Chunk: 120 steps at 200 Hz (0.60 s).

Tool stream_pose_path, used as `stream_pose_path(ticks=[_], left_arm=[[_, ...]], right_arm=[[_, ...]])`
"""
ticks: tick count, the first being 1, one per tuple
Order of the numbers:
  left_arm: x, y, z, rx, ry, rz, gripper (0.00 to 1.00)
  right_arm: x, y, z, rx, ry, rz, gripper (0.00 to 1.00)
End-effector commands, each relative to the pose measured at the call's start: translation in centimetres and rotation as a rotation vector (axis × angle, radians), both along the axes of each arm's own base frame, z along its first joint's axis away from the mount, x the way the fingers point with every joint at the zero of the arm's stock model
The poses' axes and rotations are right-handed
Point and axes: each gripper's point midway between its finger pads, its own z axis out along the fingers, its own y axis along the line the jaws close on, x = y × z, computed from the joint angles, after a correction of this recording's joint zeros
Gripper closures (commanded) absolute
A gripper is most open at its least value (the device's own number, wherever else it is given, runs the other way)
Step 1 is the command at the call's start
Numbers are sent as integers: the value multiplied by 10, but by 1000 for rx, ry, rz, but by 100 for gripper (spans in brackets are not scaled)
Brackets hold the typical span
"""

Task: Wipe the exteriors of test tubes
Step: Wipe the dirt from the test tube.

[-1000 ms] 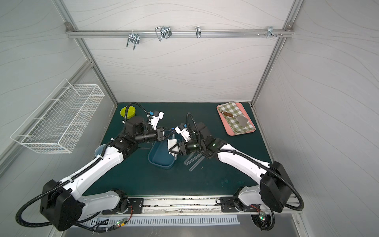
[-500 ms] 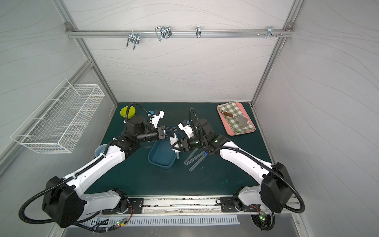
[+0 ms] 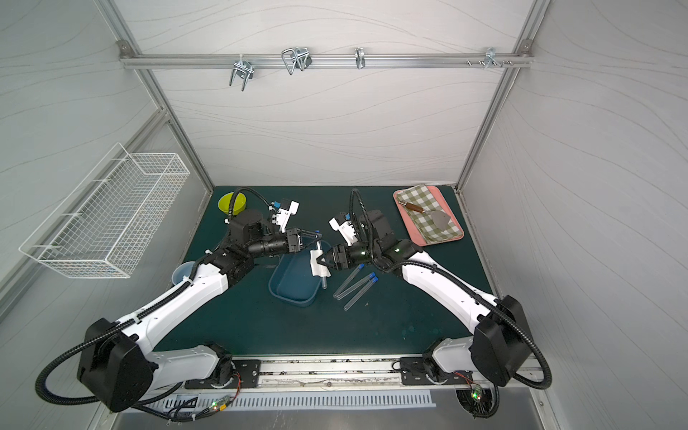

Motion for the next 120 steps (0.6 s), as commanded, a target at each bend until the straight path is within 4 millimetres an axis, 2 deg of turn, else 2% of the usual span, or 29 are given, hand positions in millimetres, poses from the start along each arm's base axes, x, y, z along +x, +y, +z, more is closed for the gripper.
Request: stream_pose_path(ticks=[1,73,95,120], left_arm=[[0,1,16,-39,-28,-3,88],[4,6,-1,10,38,50,88],[5,7,-3,15,44,57,88],[5,8,-1,16,36,64,88]], right_arm=[[0,1,6,7,-8,26,38],[-6,0,32,51,-6,40,36],[-5,-6,30,3,-2,-6,36],[-14,-4,22,-47,-6,-26,37]])
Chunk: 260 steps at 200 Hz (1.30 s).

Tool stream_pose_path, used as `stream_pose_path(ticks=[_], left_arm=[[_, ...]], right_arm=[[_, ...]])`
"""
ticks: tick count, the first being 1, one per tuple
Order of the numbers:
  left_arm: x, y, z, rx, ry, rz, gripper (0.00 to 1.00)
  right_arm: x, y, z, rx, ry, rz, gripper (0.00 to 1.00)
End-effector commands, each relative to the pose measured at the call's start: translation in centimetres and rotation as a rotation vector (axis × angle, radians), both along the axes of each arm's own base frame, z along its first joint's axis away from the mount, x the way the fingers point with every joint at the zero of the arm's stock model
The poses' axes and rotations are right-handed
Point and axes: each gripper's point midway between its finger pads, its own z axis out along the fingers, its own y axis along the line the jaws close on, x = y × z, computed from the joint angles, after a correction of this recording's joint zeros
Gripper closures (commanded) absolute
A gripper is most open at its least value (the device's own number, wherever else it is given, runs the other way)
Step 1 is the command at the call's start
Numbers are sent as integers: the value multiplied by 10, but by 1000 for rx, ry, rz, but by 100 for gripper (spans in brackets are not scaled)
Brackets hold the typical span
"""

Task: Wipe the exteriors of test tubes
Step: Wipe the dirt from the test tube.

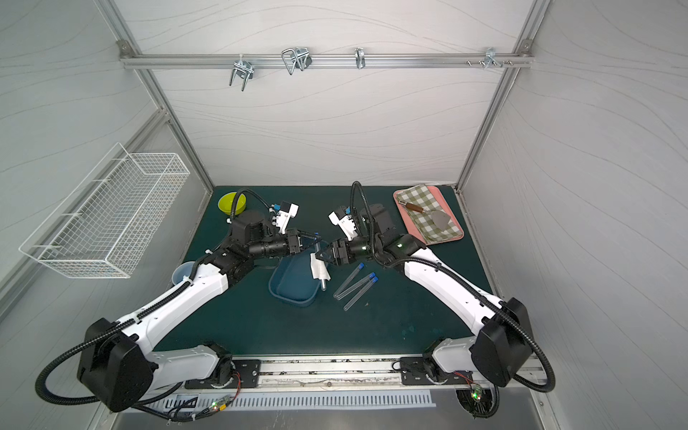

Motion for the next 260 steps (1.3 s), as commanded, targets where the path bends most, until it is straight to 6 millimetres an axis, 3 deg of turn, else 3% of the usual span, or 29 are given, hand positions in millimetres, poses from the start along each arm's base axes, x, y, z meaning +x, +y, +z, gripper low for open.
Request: stream_pose_path(ticks=[1,35,63,96,127,190,218,260], left_arm=[[3,3,13,-15,-32,24,88],[2,4,14,-11,-37,25,88],[1,5,15,-12,-41,24,88],[0,5,16,-13,-44,23,88],[-2,6,15,-14,-43,24,88],[-1,4,15,-22,-40,12,88],[0,3,18,-28,-45,13,88],[1,2,22,-32,-53,11,88]], right_arm=[[-11,-3,0,-52,-2,-27,37],[-23,10,-16,-94,11,-42,39],[-21,18,-28,-113,10,-80,44],[-8,23,-38,-119,-1,-138,64],[4,25,-31,-75,-23,-154,78],[35,19,-1,55,-44,-131,78],[27,25,-1,78,-26,-75,78],[-7,30,-25,46,22,-9,78]])
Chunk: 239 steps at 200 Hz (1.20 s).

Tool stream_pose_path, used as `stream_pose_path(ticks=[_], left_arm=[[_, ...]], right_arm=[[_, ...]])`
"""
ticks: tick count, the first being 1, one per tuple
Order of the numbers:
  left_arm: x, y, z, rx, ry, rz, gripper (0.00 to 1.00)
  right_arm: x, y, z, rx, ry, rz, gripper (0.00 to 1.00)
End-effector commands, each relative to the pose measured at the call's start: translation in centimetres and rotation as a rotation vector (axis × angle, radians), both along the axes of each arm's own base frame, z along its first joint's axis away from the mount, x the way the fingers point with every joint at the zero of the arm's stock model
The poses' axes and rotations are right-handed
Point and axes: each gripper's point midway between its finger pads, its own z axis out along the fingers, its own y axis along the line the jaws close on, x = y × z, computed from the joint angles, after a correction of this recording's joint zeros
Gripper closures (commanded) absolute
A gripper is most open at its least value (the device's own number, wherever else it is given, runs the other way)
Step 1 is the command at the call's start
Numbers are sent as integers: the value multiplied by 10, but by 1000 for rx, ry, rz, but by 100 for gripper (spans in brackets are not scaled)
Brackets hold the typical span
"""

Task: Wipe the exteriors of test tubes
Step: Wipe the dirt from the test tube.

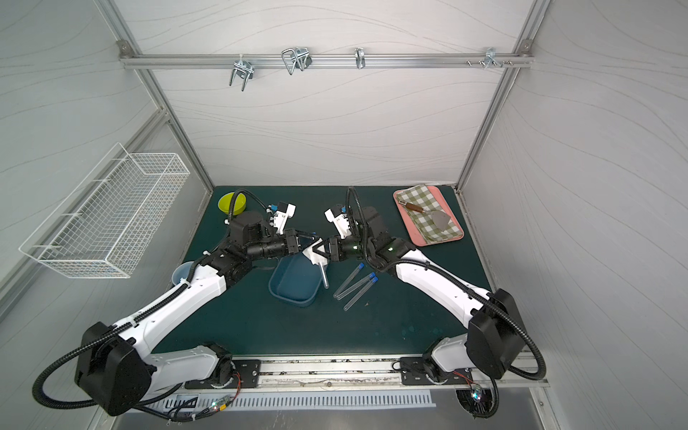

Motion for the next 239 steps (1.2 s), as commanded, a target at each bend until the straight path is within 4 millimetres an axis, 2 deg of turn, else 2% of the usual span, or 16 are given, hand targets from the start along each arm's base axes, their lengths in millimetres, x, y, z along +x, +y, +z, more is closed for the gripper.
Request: stream_pose_path(ticks=[1,38,68,84,101,138,159,182,239], left_arm=[[0,-3,23,-43,-51,-20,88],[1,-1,25,-45,-52,-11,88],[2,2,25,-42,-55,-6,88],[2,2,24,-38,-56,-6,88],[2,1,22,-39,-50,-9,88],[1,1,22,-41,-51,-15,88],[1,0,22,-44,-47,-18,88],[1,0,24,-51,-51,-19,88],[1,2,24,-42,-56,-12,88]], right_arm=[[-23,4,-15,-14,32,55,78],[-49,0,-36,-45,83,61,78],[-53,-7,-41,-45,92,35,78],[-47,-4,-36,-40,74,33,78],[-35,1,-22,-18,48,40,78],[1,6,6,46,7,25,79],[6,9,8,52,4,36,79],[-4,9,-2,42,32,56,79],[-58,-3,-37,-15,105,80,78]])
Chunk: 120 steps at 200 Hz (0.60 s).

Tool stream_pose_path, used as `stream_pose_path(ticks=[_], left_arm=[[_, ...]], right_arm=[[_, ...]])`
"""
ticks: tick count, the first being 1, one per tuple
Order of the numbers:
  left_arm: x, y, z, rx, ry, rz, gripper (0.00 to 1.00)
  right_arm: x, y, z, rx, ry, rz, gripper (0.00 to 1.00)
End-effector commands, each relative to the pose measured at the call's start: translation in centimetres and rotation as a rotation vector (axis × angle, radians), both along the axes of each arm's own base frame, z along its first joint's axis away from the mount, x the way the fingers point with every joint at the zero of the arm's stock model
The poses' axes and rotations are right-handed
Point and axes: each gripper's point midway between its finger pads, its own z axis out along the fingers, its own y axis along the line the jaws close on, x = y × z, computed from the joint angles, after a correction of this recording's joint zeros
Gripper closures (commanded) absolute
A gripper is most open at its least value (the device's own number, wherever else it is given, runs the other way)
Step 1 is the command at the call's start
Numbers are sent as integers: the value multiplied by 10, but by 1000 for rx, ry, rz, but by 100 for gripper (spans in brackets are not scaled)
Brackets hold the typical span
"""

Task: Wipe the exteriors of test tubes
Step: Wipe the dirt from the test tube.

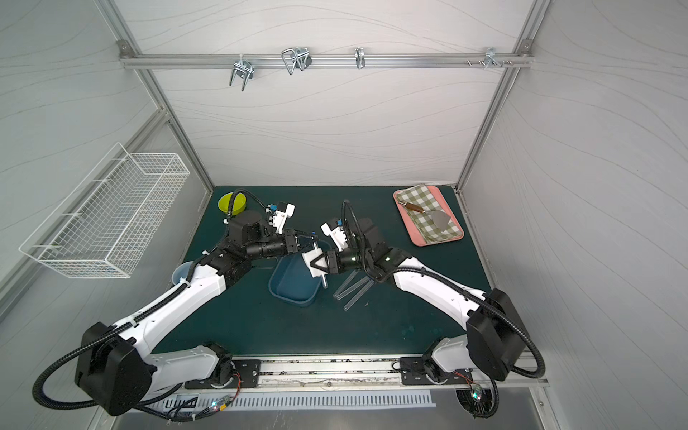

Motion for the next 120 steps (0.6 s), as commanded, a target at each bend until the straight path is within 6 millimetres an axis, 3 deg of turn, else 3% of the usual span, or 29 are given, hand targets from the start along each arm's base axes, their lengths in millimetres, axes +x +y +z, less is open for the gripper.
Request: stream_pose_path(ticks=[1,32,90,120], left_arm=[[0,0,23,-36,-60,-6,88],[-1,0,22,-34,-59,-7,88],[-2,1,19,-32,-51,-8,88],[-1,0,22,-36,-54,-10,88]], right_arm=[[-18,-5,-4,-3,19,-2,78],[-14,-8,-2,-2,6,-24,78],[40,-2,43,76,-71,-37,78],[47,5,46,88,-68,-18,78]])
